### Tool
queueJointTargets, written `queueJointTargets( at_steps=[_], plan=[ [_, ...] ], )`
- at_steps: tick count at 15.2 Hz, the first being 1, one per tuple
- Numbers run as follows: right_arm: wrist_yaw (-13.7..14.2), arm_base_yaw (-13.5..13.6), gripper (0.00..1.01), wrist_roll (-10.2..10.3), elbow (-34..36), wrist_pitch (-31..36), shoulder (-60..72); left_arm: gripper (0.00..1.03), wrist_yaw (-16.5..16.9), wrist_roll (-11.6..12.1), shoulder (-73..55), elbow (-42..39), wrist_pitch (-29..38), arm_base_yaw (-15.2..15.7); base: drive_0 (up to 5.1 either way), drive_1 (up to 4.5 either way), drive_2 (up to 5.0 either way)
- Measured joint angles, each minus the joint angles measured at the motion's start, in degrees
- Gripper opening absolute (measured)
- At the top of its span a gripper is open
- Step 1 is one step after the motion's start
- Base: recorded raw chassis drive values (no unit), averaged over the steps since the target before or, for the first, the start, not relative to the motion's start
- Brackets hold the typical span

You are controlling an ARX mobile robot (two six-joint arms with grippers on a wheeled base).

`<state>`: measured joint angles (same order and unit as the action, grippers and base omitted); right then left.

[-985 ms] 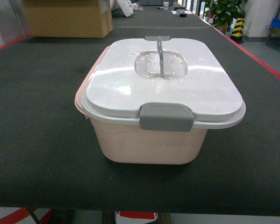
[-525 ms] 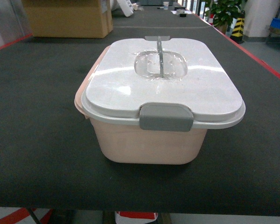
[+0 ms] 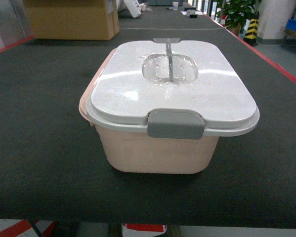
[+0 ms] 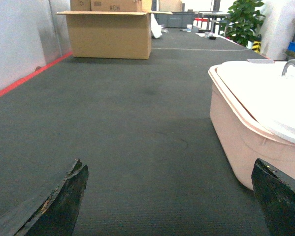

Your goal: Pick capacitor and pack into box

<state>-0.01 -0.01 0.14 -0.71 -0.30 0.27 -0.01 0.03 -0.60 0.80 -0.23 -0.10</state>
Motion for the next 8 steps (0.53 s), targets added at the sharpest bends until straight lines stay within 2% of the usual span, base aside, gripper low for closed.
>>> queueJointTargets(
  at_steps=[8],
  plan=[
    [0.0,0.0,0.98,0.0,0.0,0.0,0.0,0.98,0.0,0.0,0.0,0.0,0.0,0.0,0.0,0.00,0.0]
  ],
)
